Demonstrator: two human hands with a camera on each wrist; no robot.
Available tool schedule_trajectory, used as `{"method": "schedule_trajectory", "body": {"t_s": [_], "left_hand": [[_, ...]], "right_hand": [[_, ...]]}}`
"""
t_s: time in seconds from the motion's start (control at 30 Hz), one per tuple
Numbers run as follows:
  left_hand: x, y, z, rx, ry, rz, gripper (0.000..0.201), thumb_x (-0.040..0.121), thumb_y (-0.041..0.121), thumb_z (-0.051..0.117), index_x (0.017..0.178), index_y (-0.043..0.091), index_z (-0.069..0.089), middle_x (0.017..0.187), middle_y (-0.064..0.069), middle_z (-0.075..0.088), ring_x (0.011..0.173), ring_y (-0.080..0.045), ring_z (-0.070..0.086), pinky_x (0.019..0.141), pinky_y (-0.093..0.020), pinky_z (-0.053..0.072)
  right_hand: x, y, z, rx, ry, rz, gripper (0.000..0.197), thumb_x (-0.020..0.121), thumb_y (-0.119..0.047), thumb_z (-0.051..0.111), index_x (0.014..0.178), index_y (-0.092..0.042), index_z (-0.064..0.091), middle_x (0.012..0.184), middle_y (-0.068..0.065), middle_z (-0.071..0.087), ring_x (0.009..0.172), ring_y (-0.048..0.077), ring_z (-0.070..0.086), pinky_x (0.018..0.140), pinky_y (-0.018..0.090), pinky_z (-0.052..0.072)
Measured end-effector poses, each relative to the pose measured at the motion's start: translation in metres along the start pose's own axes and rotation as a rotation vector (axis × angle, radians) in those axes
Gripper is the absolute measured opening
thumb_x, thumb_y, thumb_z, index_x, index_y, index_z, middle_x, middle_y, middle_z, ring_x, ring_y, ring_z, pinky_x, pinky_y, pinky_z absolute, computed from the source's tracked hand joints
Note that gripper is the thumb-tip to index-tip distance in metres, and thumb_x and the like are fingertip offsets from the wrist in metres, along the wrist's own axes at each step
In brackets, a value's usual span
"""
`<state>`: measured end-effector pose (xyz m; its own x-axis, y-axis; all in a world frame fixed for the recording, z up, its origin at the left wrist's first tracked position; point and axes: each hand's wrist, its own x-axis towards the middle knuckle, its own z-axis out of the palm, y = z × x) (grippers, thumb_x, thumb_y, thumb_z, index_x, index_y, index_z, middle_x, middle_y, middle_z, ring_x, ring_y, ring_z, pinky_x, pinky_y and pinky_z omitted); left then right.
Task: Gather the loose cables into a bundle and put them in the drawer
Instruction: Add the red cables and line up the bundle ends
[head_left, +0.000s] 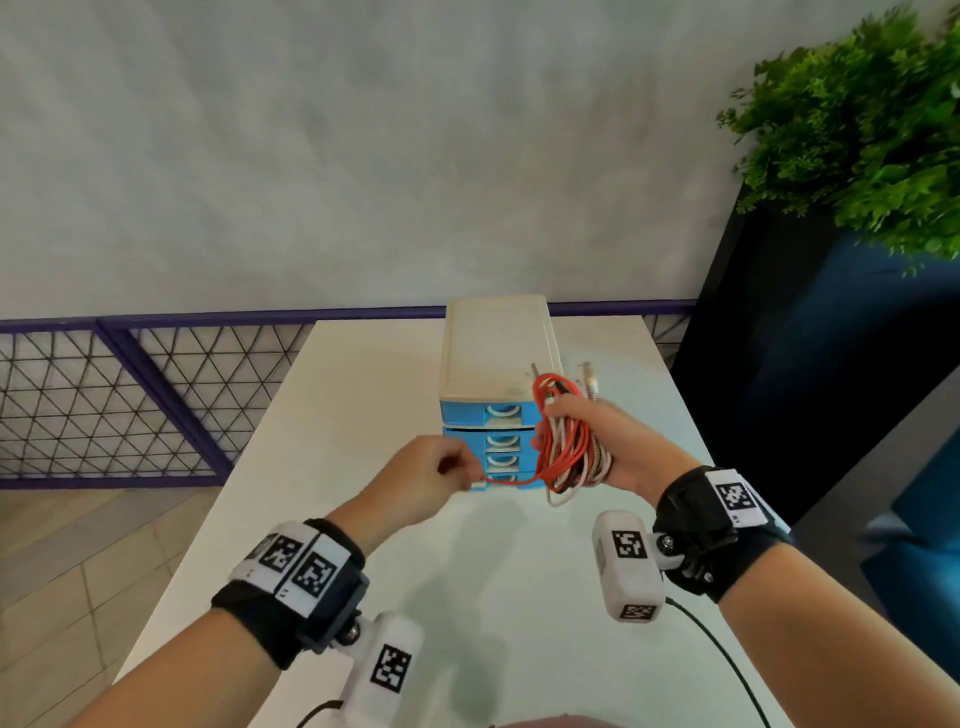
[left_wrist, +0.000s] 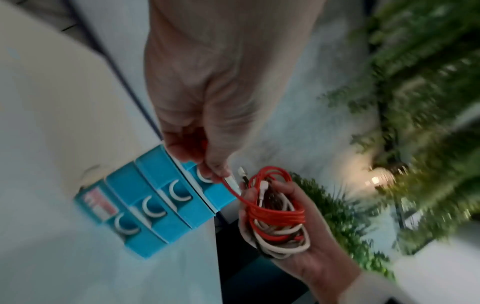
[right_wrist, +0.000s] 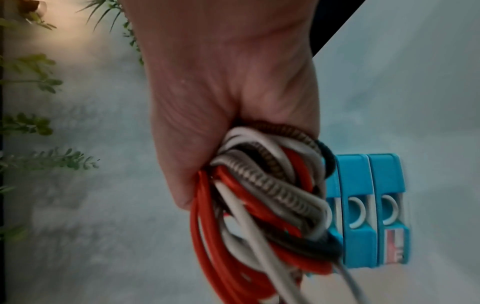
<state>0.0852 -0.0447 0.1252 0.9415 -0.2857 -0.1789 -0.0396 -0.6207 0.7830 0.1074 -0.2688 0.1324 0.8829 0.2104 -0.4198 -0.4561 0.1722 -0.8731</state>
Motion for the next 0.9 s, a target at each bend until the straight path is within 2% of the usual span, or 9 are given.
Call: {"method": "schedule_trajectory", "body": {"t_s": [0.13,0.27,0.37,0.5,0.6,0.67,0.73,0.83,0.9], "left_hand": [[0.008,0.016,0.000,0.034,0.180,0.227,0.010,0.083,0.013,0.069,0.077,0.022,0.067,0.077,0.007,0.068,0.065,0.004,0.057,0.062,-0.010,0.041],[0.009,0.019,0.008,-0.042,0.287,0.240,0.027,0.081,0.012,0.071,0.092,0.016,0.047,0.074,0.008,0.067,0.064,0.004,0.060,0.059,-0.010,0.045],[0.005,0.018,0.011,-0.086,0.324,0.243,0.043,0.080,0.011,0.072,0.097,0.014,0.032,0.068,0.002,0.069,0.060,-0.002,0.062,0.056,-0.011,0.044],[0.000,0.016,0.010,-0.151,0.323,0.152,0.040,0.082,0.017,0.071,0.099,0.013,0.034,0.071,-0.001,0.073,0.062,-0.004,0.066,0.062,-0.013,0.049],[0.000,0.007,0.008,-0.241,0.234,0.123,0.021,0.093,0.010,0.054,0.102,0.017,0.036,0.087,0.002,0.073,0.080,-0.013,0.070,0.078,-0.036,0.058],[-0.005,0.004,0.003,0.038,0.235,0.239,0.035,0.091,0.008,0.057,0.110,0.026,0.034,0.110,0.010,0.064,0.099,-0.007,0.063,0.082,-0.031,0.053],[-0.011,0.004,0.001,0.503,0.247,0.462,0.066,0.082,0.014,0.068,0.130,0.033,0.027,0.139,0.010,0.044,0.128,-0.010,0.043,0.100,-0.032,0.043],[-0.013,0.008,0.005,1.052,0.257,0.687,0.095,0.075,0.031,0.073,0.150,0.023,0.014,0.159,-0.001,0.018,0.147,-0.023,0.016,0.117,-0.048,0.020],[-0.006,0.008,0.005,1.118,0.253,0.762,0.088,0.079,0.032,0.070,0.149,0.017,0.020,0.155,-0.004,0.029,0.146,-0.025,0.019,0.117,-0.053,0.012]], "right_hand": [[-0.002,0.005,0.019,-0.126,-0.130,0.050,0.022,0.080,-0.017,0.067,0.097,-0.003,0.065,0.084,0.016,0.071,0.078,0.027,0.070,0.086,0.046,0.053],[-0.002,0.006,0.033,-0.168,-0.209,0.050,0.024,0.080,-0.013,0.069,0.102,-0.004,0.068,0.091,0.019,0.071,0.087,0.028,0.070,0.092,0.049,0.051],[-0.003,0.007,0.036,-0.222,-0.214,0.036,0.019,0.085,-0.005,0.065,0.104,-0.003,0.066,0.087,0.016,0.072,0.082,0.024,0.072,0.078,0.038,0.058],[-0.004,0.011,0.039,-0.321,-0.169,0.025,0.016,0.082,0.001,0.064,0.097,-0.005,0.065,0.073,0.011,0.068,0.068,0.018,0.068,0.065,0.031,0.056],[-0.002,0.010,0.035,-0.387,-0.098,0.042,0.019,0.081,-0.001,0.065,0.100,-0.002,0.064,0.070,0.011,0.068,0.069,0.022,0.067,0.074,0.039,0.057],[-0.004,0.007,0.033,-0.429,-0.085,0.078,0.017,0.080,-0.002,0.067,0.096,0.000,0.063,0.071,0.013,0.068,0.074,0.030,0.065,0.086,0.049,0.053],[-0.006,0.002,0.037,-0.487,-0.108,0.105,0.013,0.076,-0.003,0.067,0.088,-0.001,0.065,0.075,0.016,0.068,0.080,0.034,0.063,0.092,0.055,0.049],[-0.008,-0.004,0.050,-0.560,-0.207,0.145,0.022,0.080,-0.003,0.065,0.100,0.004,0.064,0.090,0.024,0.068,0.082,0.030,0.064,0.084,0.046,0.053],[-0.010,-0.005,0.056,-0.640,-0.308,0.174,0.014,0.085,-0.006,0.064,0.096,0.002,0.065,0.087,0.019,0.070,0.078,0.023,0.066,0.077,0.036,0.055]]}}
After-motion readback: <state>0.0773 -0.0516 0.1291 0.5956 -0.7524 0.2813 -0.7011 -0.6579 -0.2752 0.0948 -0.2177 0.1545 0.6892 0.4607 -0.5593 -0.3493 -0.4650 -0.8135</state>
